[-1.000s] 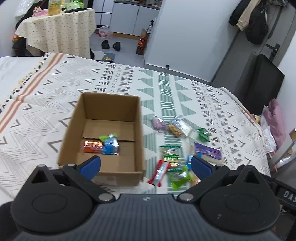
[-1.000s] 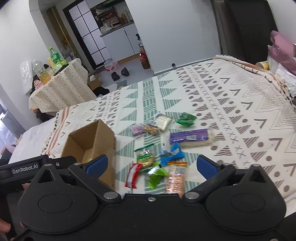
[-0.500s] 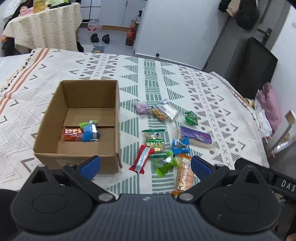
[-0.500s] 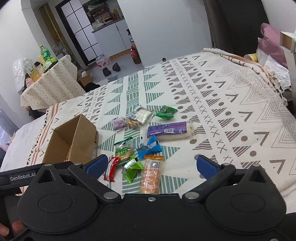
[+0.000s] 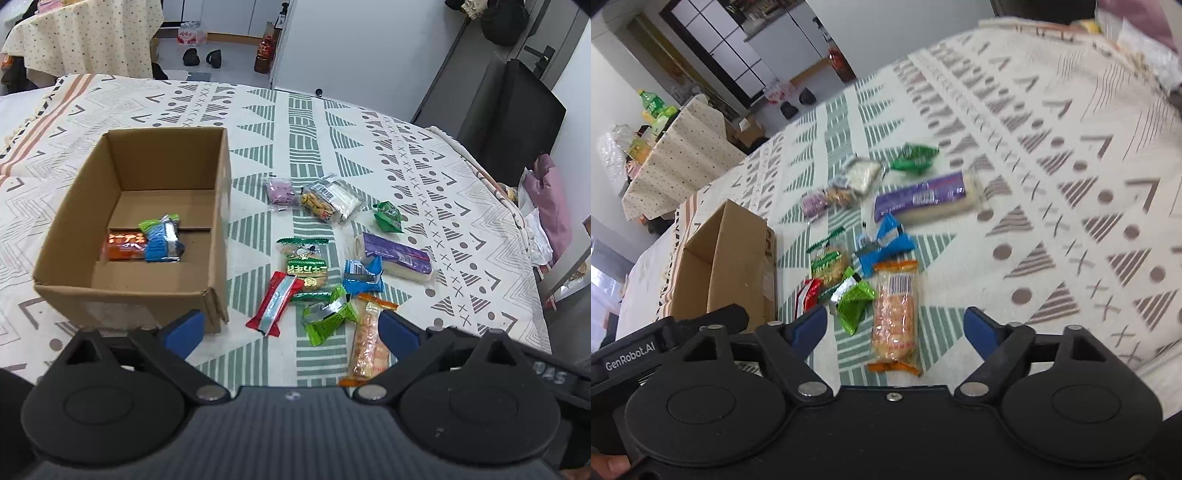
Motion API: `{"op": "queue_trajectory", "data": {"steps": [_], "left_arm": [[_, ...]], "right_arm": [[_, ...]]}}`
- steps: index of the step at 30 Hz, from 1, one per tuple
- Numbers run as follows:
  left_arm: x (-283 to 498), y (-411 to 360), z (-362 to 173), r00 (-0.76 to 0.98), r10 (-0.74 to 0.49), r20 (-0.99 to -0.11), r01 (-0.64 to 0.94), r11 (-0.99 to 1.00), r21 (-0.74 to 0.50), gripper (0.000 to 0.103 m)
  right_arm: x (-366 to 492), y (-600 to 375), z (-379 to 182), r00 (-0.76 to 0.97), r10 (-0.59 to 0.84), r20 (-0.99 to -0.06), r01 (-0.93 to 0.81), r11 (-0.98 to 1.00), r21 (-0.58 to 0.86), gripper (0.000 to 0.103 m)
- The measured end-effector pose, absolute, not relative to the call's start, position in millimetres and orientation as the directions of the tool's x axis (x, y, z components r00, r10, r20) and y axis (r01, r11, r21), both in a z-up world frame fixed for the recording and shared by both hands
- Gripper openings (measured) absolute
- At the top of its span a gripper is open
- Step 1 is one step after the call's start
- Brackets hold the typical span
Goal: Organize snacks
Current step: 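Withdraw both grippers from the box back to the snack pile, then grasp a green candy with the left gripper while the right grasps the orange-labelled rice cracker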
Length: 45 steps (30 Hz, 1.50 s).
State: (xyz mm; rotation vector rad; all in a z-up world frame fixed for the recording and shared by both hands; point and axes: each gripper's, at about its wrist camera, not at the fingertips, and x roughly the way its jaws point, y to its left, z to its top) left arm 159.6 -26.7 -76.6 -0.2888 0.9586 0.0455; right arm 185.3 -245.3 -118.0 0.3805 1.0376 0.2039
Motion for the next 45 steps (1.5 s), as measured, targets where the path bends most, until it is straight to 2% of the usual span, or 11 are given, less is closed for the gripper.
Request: {"op": "queue_trajectory", "data": {"steps": [2, 4, 9, 13, 16, 23, 31, 37, 40, 42, 45], "left_arm": [[163, -30, -80, 0.577, -0.092, -0.811, -0.156, 0.963, -0.22, 0.098], [168, -33, -85, 0.569, -0.107, -0.815, -0.14, 0.965, -0.224, 0.092], [182, -39, -100, 0.541, -0.139, -0.829, -0.111, 0.966, -0.234, 0.078], [196, -43, -116, 0.507, -0.171, -0.845, -0.1, 0.962, -0.255, 0.064], [205, -47, -127, 0.491, -0.181, -0.852, -0.088, 0.963, -0.255, 0.06], [223, -50, -145, 0.458, -0.2, -0.866, -0.075, 0.962, -0.262, 0.057], [240, -56, -161, 0.422, -0.204, -0.883, -0.037, 0.97, -0.242, 0.047], [249, -67, -171, 0.374, -0.272, -0.887, 0.046, 0.96, -0.275, 0.047], [247, -81, -172, 0.367, -0.267, -0.891, 0.076, 0.963, -0.257, 0.047], [247, -83, -175, 0.367, -0.259, -0.894, 0.054, 0.965, -0.257, 0.047], [246, -83, -174, 0.373, -0.255, -0.892, 0.051, 0.966, -0.255, 0.044]], "right_arm": [[188, -243, -123, 0.484, 0.353, -0.8, 0.013, 0.912, 0.41, 0.076], [192, -242, -128, 0.468, 0.367, -0.804, 0.015, 0.906, 0.422, 0.073], [205, -242, -145, 0.416, 0.394, -0.82, 0.049, 0.89, 0.453, 0.056], [215, -241, -158, 0.383, 0.396, -0.834, 0.075, 0.887, 0.456, 0.053], [220, -242, -165, 0.368, 0.39, -0.844, 0.092, 0.888, 0.45, 0.052], [226, -240, -173, 0.342, 0.396, -0.852, 0.082, 0.891, 0.447, 0.052], [231, -235, -184, 0.297, 0.364, -0.883, 0.076, 0.913, 0.402, 0.053], [228, -213, -186, 0.269, 0.345, -0.899, -0.044, 0.937, 0.346, 0.055], [230, -216, -189, 0.269, 0.34, -0.901, -0.031, 0.938, 0.344, 0.049], [230, -218, -188, 0.278, 0.331, -0.902, -0.024, 0.941, 0.338, 0.038], [229, -221, -188, 0.283, 0.337, -0.898, -0.011, 0.937, 0.348, 0.037]]}}
